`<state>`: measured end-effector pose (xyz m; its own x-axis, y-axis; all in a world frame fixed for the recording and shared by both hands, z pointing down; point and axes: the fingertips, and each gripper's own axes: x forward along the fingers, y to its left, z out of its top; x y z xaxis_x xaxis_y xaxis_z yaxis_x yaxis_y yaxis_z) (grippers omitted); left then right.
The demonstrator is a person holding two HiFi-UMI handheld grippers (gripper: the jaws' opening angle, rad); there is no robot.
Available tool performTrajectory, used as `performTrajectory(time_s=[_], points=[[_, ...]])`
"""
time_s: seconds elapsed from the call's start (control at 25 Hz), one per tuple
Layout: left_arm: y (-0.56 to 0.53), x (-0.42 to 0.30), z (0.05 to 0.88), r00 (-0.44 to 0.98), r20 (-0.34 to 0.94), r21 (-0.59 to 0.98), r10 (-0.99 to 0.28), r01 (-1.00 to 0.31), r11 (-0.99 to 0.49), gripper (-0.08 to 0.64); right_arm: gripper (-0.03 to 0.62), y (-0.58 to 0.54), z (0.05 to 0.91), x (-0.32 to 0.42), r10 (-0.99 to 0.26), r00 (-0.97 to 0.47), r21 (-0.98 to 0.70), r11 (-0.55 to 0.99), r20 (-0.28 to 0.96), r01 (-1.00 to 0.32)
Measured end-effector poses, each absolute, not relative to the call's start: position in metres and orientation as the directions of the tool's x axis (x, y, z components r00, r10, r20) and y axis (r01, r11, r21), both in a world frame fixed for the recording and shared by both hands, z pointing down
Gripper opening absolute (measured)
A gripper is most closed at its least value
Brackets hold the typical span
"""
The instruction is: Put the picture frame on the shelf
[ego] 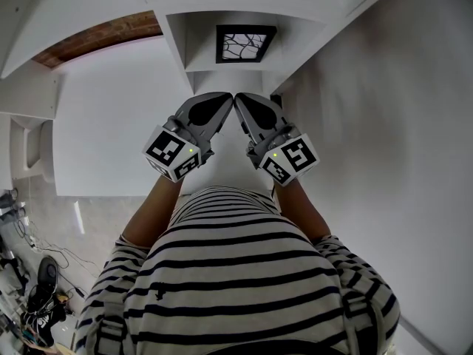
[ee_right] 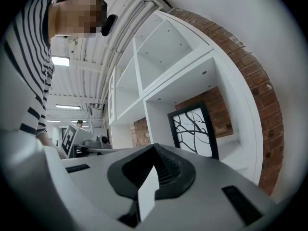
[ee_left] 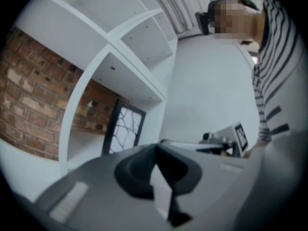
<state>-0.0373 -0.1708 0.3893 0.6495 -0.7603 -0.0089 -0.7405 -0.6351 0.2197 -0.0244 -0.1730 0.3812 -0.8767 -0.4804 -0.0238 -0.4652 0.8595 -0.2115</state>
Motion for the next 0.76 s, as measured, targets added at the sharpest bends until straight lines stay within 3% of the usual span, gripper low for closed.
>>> performTrajectory(time_s=[0.76], points=[[-0.1692, -0.0400, 0.3904, 0.634, -0.004, 0.227, -0.774, -0.753, -0.618, 0.007, 0.006, -0.1696, 0.3830, -0.0267, -0.468, -0.883, -0.215, 0.864, -0.014, -0.455]])
